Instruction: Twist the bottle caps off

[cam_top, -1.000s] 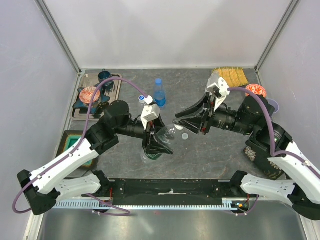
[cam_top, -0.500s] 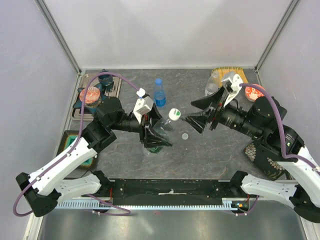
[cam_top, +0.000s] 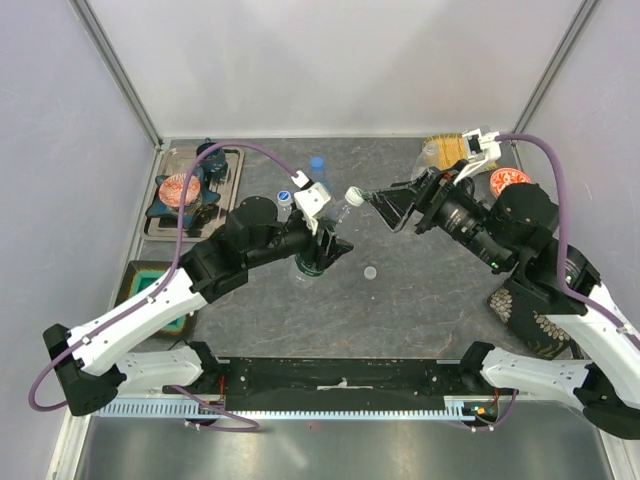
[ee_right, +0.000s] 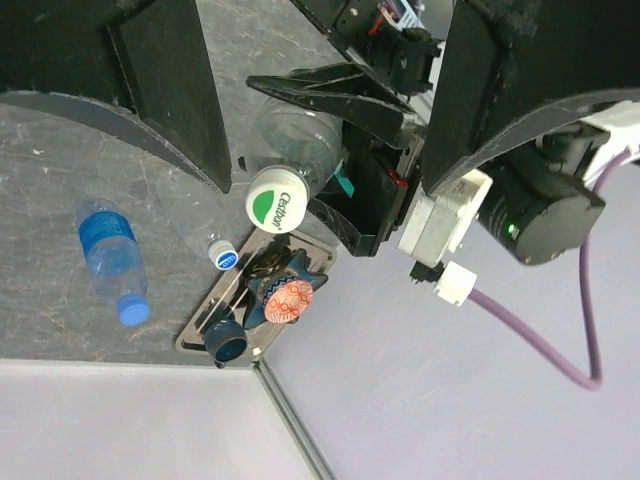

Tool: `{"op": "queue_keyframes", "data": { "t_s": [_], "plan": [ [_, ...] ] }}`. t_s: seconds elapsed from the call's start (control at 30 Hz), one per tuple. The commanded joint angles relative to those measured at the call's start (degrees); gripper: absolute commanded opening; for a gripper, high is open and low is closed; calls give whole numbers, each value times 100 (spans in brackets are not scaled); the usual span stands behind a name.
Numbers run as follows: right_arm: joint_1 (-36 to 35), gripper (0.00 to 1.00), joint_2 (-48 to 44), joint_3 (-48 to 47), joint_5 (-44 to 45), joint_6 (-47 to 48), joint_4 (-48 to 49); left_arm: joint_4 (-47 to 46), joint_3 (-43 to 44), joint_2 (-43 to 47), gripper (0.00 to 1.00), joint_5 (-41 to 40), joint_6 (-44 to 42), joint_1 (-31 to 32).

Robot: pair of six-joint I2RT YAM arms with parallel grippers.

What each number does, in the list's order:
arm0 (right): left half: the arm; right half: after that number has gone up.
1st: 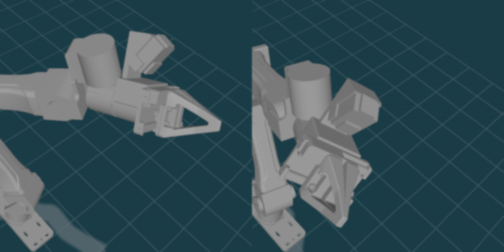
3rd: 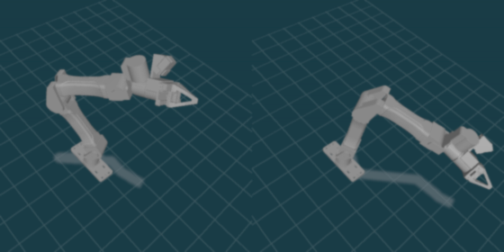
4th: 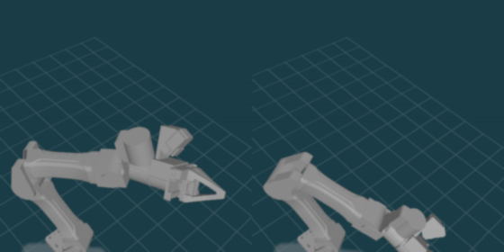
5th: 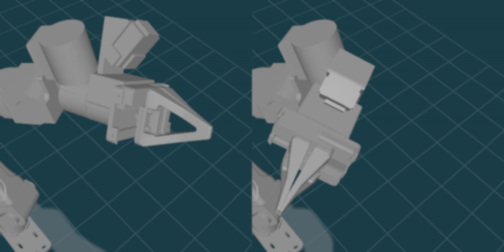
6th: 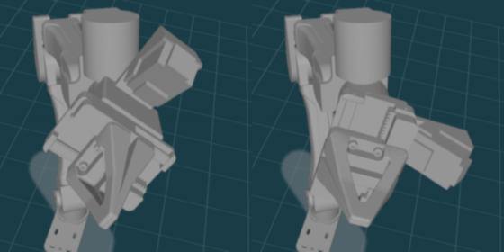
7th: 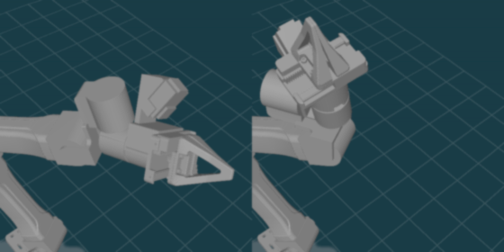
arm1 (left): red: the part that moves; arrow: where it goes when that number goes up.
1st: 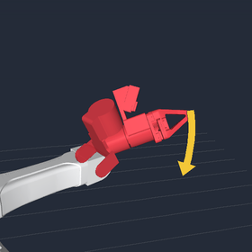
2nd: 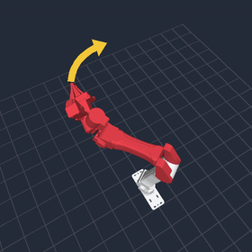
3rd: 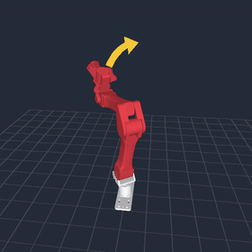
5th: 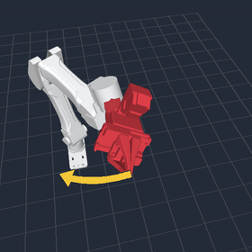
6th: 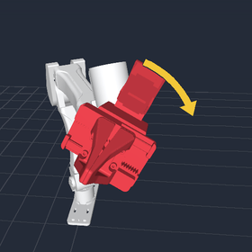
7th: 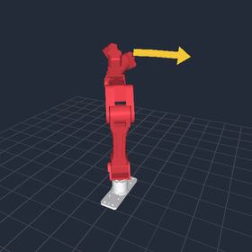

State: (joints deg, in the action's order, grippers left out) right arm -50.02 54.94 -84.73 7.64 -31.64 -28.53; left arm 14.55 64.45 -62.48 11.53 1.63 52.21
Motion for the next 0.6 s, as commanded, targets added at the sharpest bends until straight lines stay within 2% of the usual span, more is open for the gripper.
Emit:
{"op": "queue_keyframes", "data": {
  "t_s": [0.0, 0.2, 0.57],
  "plan": [
    [1, 82, 184, 97, 518, -475, 234, -171, 165, -10, 29, -1520, -426, 210],
    [1, 77, 465, 229, 757, -598, 243, -268, 209, -124, 28, -1988, -611, 509],
    [1, 68, 738, 334, 686, -607, 445, -259, 191, -159, 28, -2067, -637, 668]
  ]
}}
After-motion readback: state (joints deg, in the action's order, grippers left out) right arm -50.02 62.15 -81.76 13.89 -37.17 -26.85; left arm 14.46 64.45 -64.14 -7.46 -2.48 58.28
